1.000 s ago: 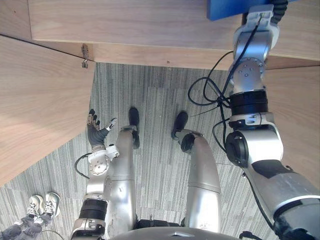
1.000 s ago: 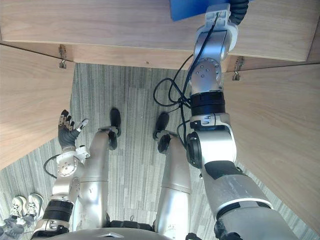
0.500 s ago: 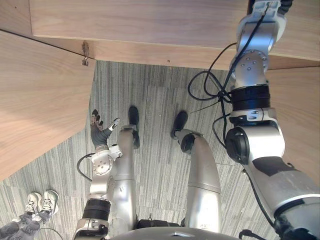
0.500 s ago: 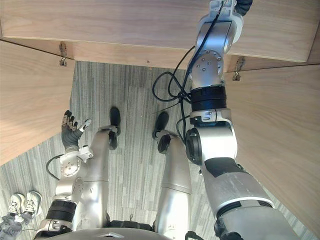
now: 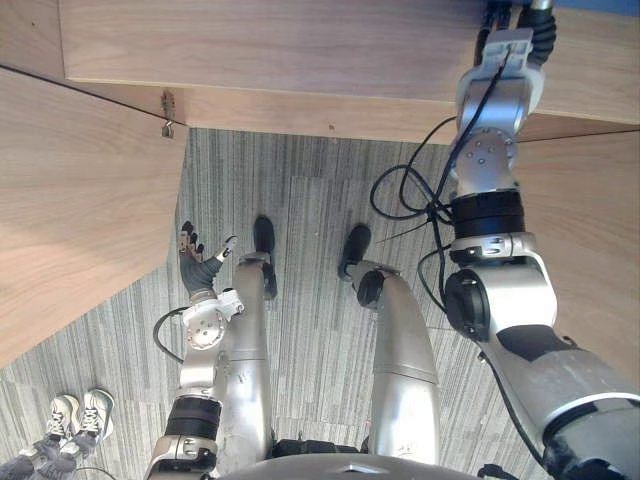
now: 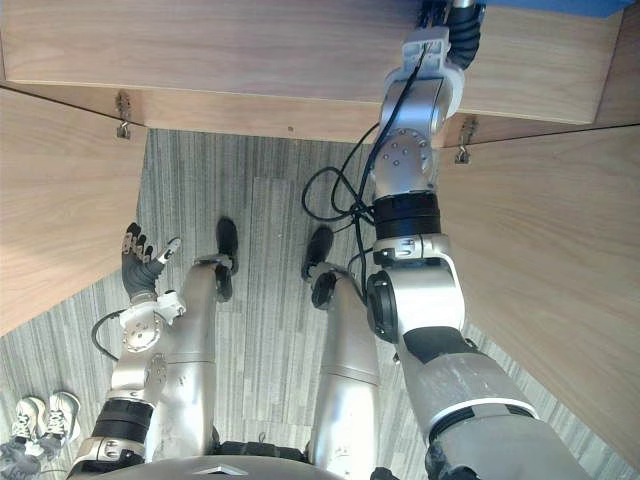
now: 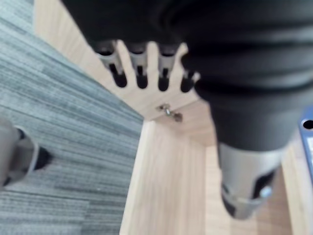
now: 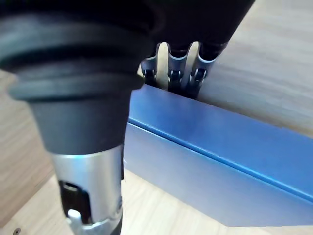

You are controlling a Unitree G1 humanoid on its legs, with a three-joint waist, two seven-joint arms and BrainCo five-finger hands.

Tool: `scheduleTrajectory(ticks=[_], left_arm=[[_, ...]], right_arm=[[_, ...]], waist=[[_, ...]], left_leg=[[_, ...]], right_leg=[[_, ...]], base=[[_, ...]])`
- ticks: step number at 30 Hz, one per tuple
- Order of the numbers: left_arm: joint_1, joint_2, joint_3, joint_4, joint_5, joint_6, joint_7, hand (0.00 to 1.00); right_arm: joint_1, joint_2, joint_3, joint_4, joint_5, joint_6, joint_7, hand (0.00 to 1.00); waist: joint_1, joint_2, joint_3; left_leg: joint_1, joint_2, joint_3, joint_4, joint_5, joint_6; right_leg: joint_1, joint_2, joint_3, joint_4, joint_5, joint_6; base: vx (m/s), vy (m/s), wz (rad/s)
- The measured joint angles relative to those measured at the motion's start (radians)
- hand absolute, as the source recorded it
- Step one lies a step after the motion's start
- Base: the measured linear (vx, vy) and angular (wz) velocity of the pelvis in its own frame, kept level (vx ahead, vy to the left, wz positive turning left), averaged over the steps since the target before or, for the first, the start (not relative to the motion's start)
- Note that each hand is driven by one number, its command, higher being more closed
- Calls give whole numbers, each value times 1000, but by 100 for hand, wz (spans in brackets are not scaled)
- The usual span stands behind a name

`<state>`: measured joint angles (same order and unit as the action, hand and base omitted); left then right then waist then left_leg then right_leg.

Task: Walk over to the cabinet, pick up the folder, carry it to the office cabinet, place the folder inside the office cabinet, then close the office cabinet door

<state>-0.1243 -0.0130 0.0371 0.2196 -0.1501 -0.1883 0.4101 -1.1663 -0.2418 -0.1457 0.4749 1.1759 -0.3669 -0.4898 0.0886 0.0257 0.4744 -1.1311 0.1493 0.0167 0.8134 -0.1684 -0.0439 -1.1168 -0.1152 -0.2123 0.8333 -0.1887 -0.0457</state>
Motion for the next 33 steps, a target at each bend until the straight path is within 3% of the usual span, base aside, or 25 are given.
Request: scheduleTrajectory(ticks=[13, 29, 33], left_arm=[[0, -5, 1, 5, -1, 18, -5, 0], [0, -8, 4, 5, -2, 22, -7, 0], [-8, -14, 5, 8, -1, 41, 2, 0]], right_arm=[[186, 99, -25, -226, 108, -135, 30, 0], [195, 119, -21, -273, 120, -141, 21, 0], [240, 152, -15, -326, 70, -150, -33, 0]], waist=[[-1, 0, -1], [1, 0, -1], [0, 0, -1]], left_leg=[[52, 8, 9, -35, 10, 0], [80, 9, 11, -65, 20, 0], [87, 8, 18, -70, 20, 0]], right_leg=[[41, 13, 4, -28, 8, -5], [73, 19, 1, -64, 24, -3], [79, 17, 0, -70, 24, -3]], base=[[-18, 0, -2], [-10, 4, 0], [0, 0, 0]])
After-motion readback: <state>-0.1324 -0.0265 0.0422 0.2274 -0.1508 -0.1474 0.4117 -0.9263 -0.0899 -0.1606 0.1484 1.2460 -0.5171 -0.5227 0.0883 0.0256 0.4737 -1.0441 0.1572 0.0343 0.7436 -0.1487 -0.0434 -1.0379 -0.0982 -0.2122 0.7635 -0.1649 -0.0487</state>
